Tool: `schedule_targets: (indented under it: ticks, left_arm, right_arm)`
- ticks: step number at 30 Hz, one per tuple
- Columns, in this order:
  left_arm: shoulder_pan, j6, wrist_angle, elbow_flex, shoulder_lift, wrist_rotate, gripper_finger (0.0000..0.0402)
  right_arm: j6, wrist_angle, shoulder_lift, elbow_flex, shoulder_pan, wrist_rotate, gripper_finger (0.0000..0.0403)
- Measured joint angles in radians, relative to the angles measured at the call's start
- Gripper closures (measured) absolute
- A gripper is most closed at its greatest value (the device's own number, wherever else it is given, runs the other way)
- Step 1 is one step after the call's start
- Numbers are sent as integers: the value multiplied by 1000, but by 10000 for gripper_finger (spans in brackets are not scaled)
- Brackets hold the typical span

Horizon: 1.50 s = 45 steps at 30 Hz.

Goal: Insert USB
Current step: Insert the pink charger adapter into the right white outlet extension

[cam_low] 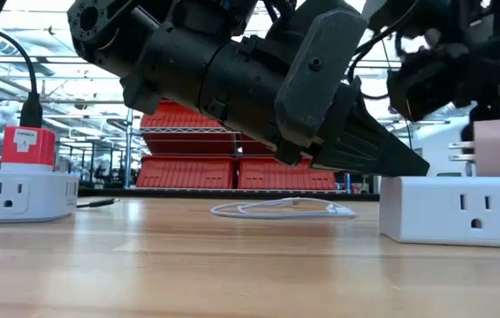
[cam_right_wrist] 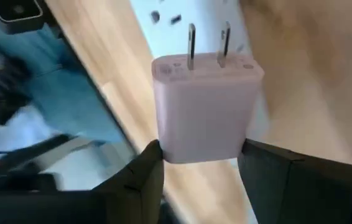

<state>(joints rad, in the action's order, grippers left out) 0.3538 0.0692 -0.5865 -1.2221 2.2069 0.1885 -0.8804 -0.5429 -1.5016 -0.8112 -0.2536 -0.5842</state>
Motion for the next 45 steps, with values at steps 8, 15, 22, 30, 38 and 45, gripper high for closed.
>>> schedule_targets:
  ticks: [8,15,22,30,38,45]
  left_arm:
    - [0,3,-3,0,0,-1,396]
    - [0,28,-2,0,0,-3,396]
    - [0,29,1,0,0,-2,396]
    - [-1,28,4,0,0,-2,396]
    - [-1,26,17,0,-1,-2,396]
    - [-2,21,16,0,-1,-2,396]
  right_arm:
    - [225,-236,113,3,54,313,391]
    - [419,-231,108,3,125,491,402]
    - [326,-219,104,3,150,485,388]
    - [190,-146,104,3,60,624,323]
    - [145,33,104,68,-149,1031,246]
    - [44,110,99,179,-130,1042,259]
